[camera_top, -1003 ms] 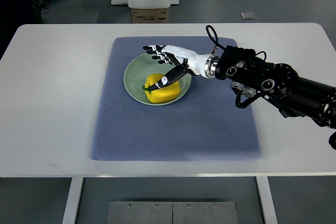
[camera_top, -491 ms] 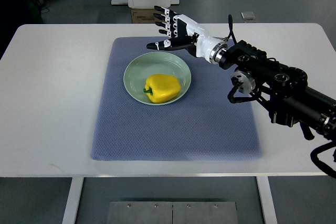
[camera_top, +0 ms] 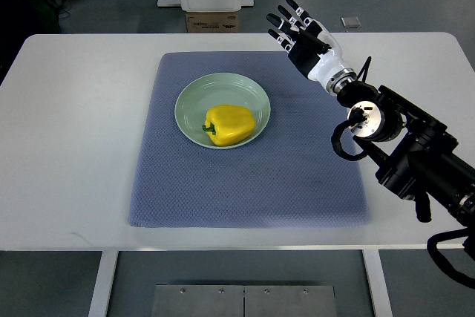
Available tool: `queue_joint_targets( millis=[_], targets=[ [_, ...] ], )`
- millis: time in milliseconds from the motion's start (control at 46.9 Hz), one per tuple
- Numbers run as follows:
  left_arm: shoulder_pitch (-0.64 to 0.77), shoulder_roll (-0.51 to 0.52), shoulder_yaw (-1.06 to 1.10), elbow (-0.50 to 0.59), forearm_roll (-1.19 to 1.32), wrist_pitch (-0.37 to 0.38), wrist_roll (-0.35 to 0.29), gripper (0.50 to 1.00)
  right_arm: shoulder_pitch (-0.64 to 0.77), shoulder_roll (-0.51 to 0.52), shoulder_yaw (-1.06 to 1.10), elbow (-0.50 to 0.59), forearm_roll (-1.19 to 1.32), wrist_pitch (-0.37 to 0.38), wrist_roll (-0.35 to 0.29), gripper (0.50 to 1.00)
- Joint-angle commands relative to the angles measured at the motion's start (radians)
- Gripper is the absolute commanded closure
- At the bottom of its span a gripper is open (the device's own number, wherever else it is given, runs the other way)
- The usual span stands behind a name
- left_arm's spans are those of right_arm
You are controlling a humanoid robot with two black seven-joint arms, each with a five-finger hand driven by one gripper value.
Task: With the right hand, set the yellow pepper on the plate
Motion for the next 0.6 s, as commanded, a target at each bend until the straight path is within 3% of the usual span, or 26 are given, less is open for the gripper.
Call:
queue_joint_targets(
  millis=[0, 299, 576],
  targets=[
    [0.0, 0.0, 0.0, -0.001, 0.0, 0.0, 0.0, 0.5, -0.027, 0.0, 0.035, -0.009, 0.0, -0.001, 0.001, 0.5],
    [0.0, 0.0, 0.0, 0.001, 0.0, 0.0, 0.0, 0.5, -0.05, 0.0, 0.035, -0.189, 0.0, 0.0, 0.001, 0.5],
    [0.0, 0.0, 0.0, -0.001, 0.0, 0.0, 0.0, 0.5, -0.051, -0.101, 0.032, -0.189, 0.0, 0.014, 0.001, 0.5]
  ],
)
